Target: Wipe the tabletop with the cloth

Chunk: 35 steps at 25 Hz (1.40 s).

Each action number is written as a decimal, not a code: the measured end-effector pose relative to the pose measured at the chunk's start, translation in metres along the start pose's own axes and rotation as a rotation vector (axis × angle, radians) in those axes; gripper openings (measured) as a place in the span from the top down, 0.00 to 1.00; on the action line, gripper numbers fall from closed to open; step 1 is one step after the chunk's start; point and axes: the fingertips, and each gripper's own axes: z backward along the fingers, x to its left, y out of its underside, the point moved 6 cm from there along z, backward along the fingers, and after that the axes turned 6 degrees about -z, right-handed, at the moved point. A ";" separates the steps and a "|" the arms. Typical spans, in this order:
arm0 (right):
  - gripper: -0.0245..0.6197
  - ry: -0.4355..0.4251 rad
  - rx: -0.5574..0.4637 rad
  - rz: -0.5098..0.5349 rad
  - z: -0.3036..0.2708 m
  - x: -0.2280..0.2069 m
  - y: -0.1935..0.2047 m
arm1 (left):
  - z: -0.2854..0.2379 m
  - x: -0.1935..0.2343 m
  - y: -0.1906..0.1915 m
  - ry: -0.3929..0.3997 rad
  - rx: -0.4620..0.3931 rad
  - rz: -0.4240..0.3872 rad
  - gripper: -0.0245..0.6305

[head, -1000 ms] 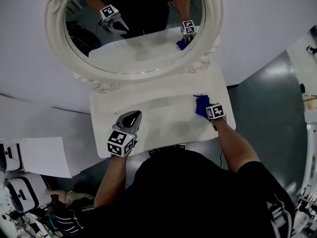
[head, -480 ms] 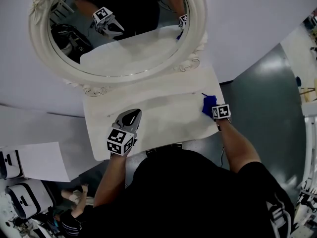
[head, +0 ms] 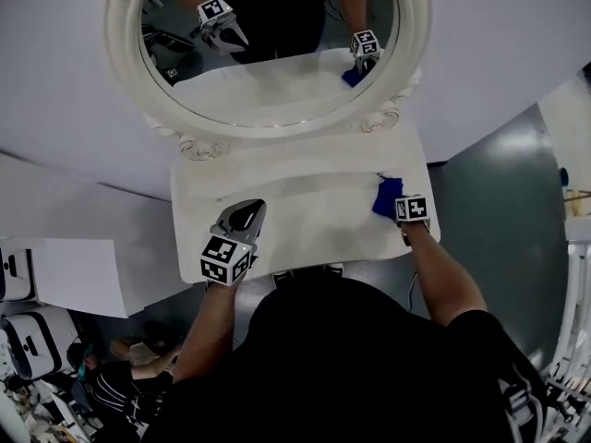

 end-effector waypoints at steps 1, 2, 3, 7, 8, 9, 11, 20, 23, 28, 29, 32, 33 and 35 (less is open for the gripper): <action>0.87 -0.024 -0.003 0.022 -0.002 0.016 -0.003 | 0.006 0.003 0.002 -0.009 -0.003 0.005 0.94; 0.87 -0.050 -0.006 0.049 -0.004 0.033 -0.007 | 0.012 0.006 0.005 -0.019 -0.006 0.011 0.94; 0.87 -0.077 -0.008 0.080 -0.006 0.052 -0.011 | 0.018 0.009 0.007 -0.030 -0.010 0.016 0.94; 0.87 -0.207 -0.019 0.191 -0.012 0.141 -0.021 | 0.046 0.021 0.016 -0.074 -0.023 0.031 0.94; 0.87 -0.242 -0.024 0.209 -0.012 0.165 -0.024 | 0.054 0.024 0.019 -0.085 -0.026 0.034 0.94; 0.87 -0.278 -0.028 0.223 -0.013 0.188 -0.026 | 0.061 0.027 0.021 -0.096 -0.028 0.038 0.94; 0.87 -0.350 -0.030 0.253 -0.014 0.235 -0.031 | 0.078 0.034 0.028 -0.119 -0.030 0.049 0.94; 0.87 -0.585 0.053 0.507 -0.029 0.430 -0.008 | 0.147 0.060 0.063 -0.217 -0.025 0.102 0.94; 0.87 -0.667 0.085 0.598 -0.033 0.488 0.012 | 0.167 0.069 0.075 -0.253 -0.024 0.121 0.94; 0.87 -0.765 0.155 0.638 -0.037 0.562 0.042 | 0.194 0.079 0.093 -0.293 -0.018 0.148 0.94; 0.87 -0.774 0.170 0.633 -0.039 0.573 0.048 | 0.199 0.080 0.097 -0.298 -0.014 0.154 0.94; 0.87 -0.780 0.210 0.660 -0.050 0.603 0.067 | 0.215 0.082 0.111 -0.318 0.005 0.173 0.94; 0.87 -0.780 0.222 0.678 -0.053 0.611 0.074 | 0.220 0.082 0.115 -0.324 0.013 0.179 0.94; 0.87 -0.782 0.242 0.710 -0.060 0.622 0.085 | 0.229 0.083 0.122 -0.334 0.025 0.187 0.94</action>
